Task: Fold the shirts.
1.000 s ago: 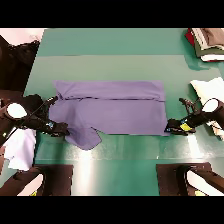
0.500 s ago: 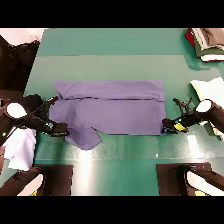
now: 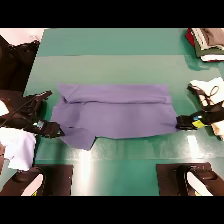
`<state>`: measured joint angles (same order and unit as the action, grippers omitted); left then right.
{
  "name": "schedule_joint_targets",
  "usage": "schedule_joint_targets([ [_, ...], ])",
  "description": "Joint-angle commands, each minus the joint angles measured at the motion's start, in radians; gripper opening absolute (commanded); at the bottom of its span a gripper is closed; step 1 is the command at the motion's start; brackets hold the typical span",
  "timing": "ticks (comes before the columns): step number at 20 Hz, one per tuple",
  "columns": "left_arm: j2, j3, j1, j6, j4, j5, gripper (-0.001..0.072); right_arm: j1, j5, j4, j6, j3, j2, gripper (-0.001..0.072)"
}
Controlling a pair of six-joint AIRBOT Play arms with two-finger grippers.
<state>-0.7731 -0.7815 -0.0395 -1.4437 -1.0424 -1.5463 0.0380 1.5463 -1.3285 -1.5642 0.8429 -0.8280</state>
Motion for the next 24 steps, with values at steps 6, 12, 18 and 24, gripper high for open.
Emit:
schedule_joint_targets([
  [6, 0.075, -0.091, 0.0, -0.03, 0.043, -0.002, 0.0025, -0.001, 0.103, -0.033, -0.069, 0.068, 0.075, 0.0015],
  [12, -0.055, -0.092, 0.0, -0.007, 0.012, 0.404, 0.0025, -0.001, -0.058, -0.034, -0.039, 0.124, -0.16, 0.0017],
  [18, -0.233, -0.121, 0.0, -0.006, 0.032, 0.613, 0.0025, 0.043, -0.116, -0.032, -0.03, 0.36, -0.402, 0.0017],
  [24, -0.344, -0.227, 0.0, 0.003, 0.029, 0.744, 0.0025, 0.156, -0.134, -0.024, -0.027, 0.496, -0.562, 0.0017],
])
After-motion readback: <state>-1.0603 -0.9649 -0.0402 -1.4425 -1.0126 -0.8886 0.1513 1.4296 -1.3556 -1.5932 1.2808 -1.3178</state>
